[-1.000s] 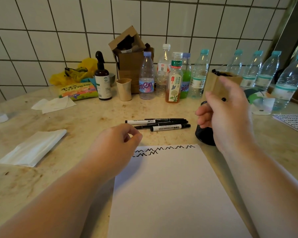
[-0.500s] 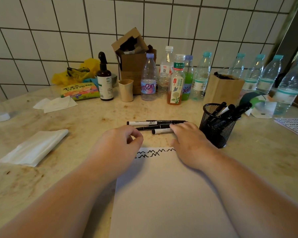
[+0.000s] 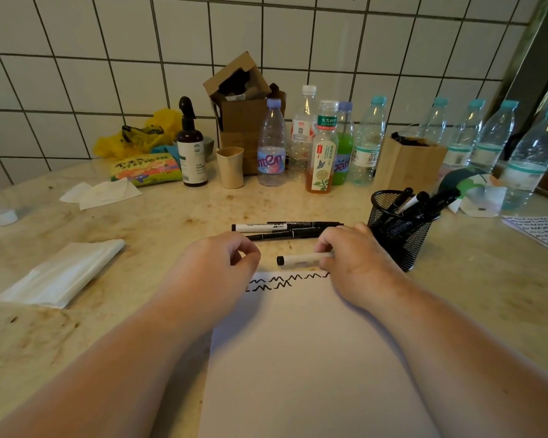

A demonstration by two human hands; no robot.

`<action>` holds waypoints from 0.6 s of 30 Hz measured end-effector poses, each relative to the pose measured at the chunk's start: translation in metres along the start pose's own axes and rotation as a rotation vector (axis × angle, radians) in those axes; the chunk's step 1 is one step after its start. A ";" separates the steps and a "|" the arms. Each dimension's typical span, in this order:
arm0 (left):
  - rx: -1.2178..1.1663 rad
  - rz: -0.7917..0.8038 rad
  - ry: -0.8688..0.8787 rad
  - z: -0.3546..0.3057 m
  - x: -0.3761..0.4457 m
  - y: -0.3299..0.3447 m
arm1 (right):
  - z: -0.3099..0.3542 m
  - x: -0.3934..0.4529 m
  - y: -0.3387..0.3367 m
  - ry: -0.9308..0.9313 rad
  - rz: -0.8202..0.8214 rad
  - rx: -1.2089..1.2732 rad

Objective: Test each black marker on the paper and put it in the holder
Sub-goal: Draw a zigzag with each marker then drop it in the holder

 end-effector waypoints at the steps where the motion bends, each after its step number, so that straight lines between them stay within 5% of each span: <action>1: -0.004 0.003 0.002 0.000 0.000 0.000 | 0.000 0.000 -0.003 0.000 -0.027 0.081; 5: -0.049 0.042 0.034 -0.006 -0.002 0.000 | 0.002 -0.007 -0.011 0.029 -0.047 0.571; 9: -0.060 0.113 0.133 -0.023 -0.007 0.005 | 0.019 -0.016 -0.013 0.070 0.103 1.205; 18: -0.129 0.112 0.226 -0.035 -0.013 0.002 | 0.038 -0.023 -0.010 0.071 0.254 1.375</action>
Point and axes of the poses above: each hand's wrist, its own x-axis towards the middle knuckle, its own y-axis out of the palm, z = x × y, the point moved 8 cm from there along x, towards the middle knuckle, and after that the axes turned 2 degrees about -z, right-handed, at the moved point
